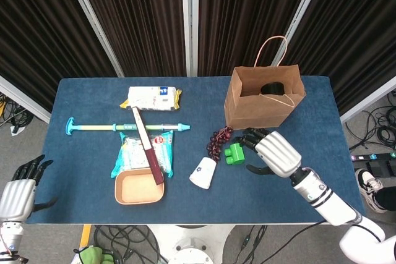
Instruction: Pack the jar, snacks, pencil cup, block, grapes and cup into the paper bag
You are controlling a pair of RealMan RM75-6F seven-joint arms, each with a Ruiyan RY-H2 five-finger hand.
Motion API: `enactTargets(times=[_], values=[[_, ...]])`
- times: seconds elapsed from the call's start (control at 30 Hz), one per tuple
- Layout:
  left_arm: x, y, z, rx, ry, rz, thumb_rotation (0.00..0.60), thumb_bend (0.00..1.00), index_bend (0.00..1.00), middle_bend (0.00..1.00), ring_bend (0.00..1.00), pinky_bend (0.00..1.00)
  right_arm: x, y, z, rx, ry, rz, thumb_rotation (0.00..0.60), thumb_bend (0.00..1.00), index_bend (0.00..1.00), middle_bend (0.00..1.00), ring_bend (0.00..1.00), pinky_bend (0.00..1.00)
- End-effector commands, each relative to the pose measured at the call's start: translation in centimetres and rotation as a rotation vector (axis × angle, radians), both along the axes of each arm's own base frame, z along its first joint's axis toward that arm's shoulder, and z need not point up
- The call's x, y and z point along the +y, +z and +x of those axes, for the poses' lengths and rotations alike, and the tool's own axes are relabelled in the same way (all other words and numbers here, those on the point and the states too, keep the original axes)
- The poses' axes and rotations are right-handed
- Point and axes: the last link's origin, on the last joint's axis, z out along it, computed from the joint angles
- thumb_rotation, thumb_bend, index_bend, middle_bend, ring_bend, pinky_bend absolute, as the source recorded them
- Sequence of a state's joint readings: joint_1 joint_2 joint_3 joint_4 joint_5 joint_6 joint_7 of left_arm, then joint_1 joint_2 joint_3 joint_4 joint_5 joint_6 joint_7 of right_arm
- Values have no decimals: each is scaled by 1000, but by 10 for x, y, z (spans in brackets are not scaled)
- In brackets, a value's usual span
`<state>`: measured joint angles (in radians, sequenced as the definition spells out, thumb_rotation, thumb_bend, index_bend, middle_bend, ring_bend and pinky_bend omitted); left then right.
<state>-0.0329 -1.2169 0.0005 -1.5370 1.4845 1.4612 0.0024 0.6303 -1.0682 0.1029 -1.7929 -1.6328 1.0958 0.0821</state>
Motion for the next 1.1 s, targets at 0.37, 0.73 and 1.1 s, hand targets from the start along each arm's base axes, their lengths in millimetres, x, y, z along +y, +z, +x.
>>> enactTargets(times=[0.37,0.73,1.1], values=[[1,-2,-4,-5,14,-8,600,41,221,175,133,143,-36,-97,-38,232,-220,78,600,0,65,215,86,275],[-1,-4,-8,-15,23,-10,600,42,221,175,133,144,-49,-132,-46,269,-245,63,600,8,62,242,93,272],[-3,-3,-10,-20,26,-6,600,42,221,175,133,143,-52,-153,-40,214,-196,23,600,178,425,447,272,422]])
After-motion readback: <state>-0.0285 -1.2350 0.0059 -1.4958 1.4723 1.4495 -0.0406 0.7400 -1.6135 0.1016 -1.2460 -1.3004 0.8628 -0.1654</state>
